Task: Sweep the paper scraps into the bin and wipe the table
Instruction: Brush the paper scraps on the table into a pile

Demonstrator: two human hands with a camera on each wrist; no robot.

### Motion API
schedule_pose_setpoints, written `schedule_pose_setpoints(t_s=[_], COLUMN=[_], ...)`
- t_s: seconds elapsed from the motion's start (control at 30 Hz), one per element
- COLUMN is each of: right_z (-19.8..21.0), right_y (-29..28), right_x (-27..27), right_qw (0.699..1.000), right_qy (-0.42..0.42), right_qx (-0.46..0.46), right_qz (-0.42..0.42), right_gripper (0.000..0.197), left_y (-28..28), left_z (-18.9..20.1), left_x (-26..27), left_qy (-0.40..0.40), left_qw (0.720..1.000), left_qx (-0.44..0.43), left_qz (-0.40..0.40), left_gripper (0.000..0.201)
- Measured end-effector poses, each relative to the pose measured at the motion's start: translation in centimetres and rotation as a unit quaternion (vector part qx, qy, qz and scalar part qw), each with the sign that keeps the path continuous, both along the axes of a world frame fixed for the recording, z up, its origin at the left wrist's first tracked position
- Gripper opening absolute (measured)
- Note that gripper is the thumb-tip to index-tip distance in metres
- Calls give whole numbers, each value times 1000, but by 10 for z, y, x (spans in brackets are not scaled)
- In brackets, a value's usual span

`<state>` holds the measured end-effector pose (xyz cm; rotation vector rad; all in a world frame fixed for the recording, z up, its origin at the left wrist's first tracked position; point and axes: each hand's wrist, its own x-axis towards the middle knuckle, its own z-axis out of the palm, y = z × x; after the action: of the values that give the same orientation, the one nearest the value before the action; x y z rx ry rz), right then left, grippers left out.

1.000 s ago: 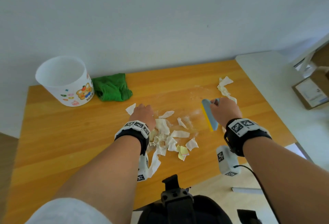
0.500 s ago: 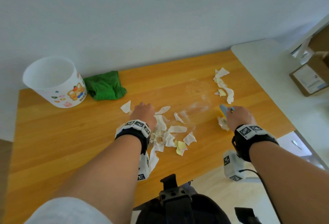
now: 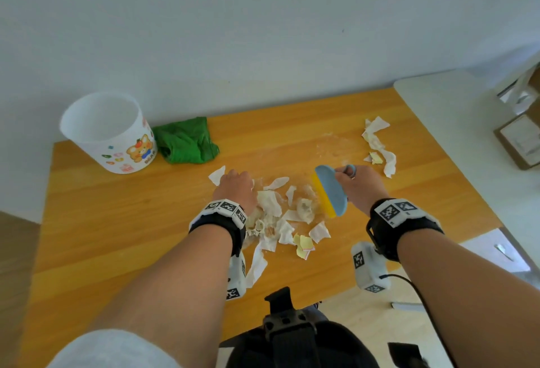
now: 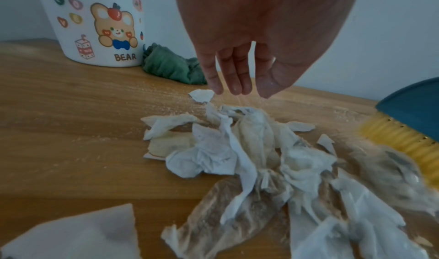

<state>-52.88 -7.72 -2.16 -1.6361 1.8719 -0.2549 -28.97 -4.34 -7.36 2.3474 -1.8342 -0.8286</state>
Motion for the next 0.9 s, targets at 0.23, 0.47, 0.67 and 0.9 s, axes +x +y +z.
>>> schedule_pose_setpoints(t_s=[0.23,0.47,0.67,0.9], right_z=[4,15,25,-1], right_y=[2,-11,-31,-40], right_x=[22,61,109,160], right_qw=[990,980,946,920], right_qy=[110,67,57,50], right_qx=[15,-10,-91,-73], right_qz=[91,190,306,381], right_gripper=[37,25,31,30], left_y=[12,19,34,50], left_z=[-1,0,-1,-7], left_x=[20,35,62,89], left_qy=[-5,-10,-2,-7], left_qw=[1000,998,993,988], left_qx=[4,1,-4,15], left_qz=[28,57,114,154], left_gripper=[31,25,23,26])
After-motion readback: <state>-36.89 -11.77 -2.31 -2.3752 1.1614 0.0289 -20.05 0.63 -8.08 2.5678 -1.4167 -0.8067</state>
